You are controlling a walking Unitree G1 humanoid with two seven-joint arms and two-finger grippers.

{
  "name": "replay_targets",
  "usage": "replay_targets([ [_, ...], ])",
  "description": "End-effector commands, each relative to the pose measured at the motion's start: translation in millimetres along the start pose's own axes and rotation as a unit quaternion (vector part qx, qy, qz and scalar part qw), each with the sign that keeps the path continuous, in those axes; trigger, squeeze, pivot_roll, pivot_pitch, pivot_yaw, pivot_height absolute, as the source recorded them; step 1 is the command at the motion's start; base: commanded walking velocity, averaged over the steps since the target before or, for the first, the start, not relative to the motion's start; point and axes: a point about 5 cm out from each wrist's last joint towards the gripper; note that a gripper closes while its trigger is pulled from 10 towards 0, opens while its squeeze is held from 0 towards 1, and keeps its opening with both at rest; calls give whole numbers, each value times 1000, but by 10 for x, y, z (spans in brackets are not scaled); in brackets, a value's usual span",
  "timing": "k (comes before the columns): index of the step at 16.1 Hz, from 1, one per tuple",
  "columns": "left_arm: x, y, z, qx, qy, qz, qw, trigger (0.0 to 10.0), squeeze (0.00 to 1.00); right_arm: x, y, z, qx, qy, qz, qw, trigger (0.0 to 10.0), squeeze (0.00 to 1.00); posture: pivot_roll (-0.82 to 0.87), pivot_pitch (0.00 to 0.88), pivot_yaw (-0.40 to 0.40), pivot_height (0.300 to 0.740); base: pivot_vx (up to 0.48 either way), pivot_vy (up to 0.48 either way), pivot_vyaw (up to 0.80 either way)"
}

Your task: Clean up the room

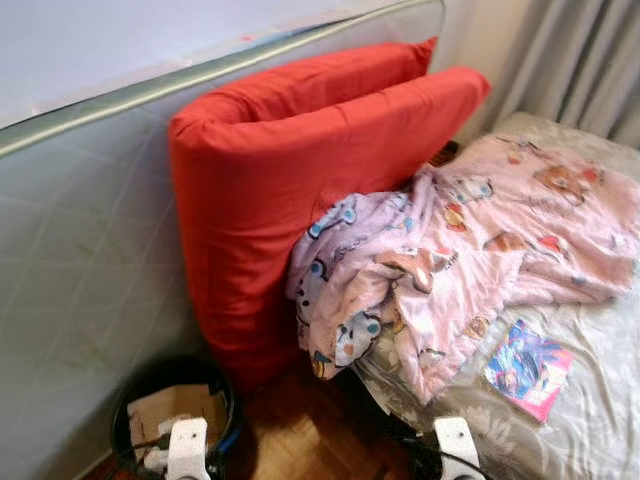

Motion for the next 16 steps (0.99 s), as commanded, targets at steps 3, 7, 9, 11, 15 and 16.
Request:
replay_targets([
  [3,13,-55,7,-9,0,0,1000,10000,0,20,-31,6,-6,-2,7,1000,10000,0,-22,12,-5,740,0,-220,-731],
  [7,16,-54,7,-9,-2,1,1000,10000,0,21,-30,6,-6,-2,8,1000,10000,0,-22,13,-5,740,0,0,-722],
  [9,16,-53,7,-9,-2,0,1000,10000,0,21,-30,6,-6,-2,7,1000,10000,0,-22,13,-5,740,0,0,-719],
  [11,16,-47,6,-8,-3,1,1000,10000,0,21,-26,6,-5,-2,7,1000,10000,0,-23,24,-5,740,0,0,-716],
  [15,19,-42,5,-7,-4,1,1000,10000,0,23,-21,5,-4,-2,5,1000,10000,0,-24,31,-4,740,0,0,-714],
  [16,19,-40,4,-7,-4,0,1000,10000,0,23,-18,5,-3,-2,4,1000,10000,0,-24,34,-3,740,0,0,-712],
])
Point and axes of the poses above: a point about 5 cm out from each wrist's last joint towards the gripper, its own z axis pointing back from the gripper into the wrist, its own y axis along the axis of the wrist's last joint, x = y × z, and after that the axes turned 11 degrees about z, right-handed
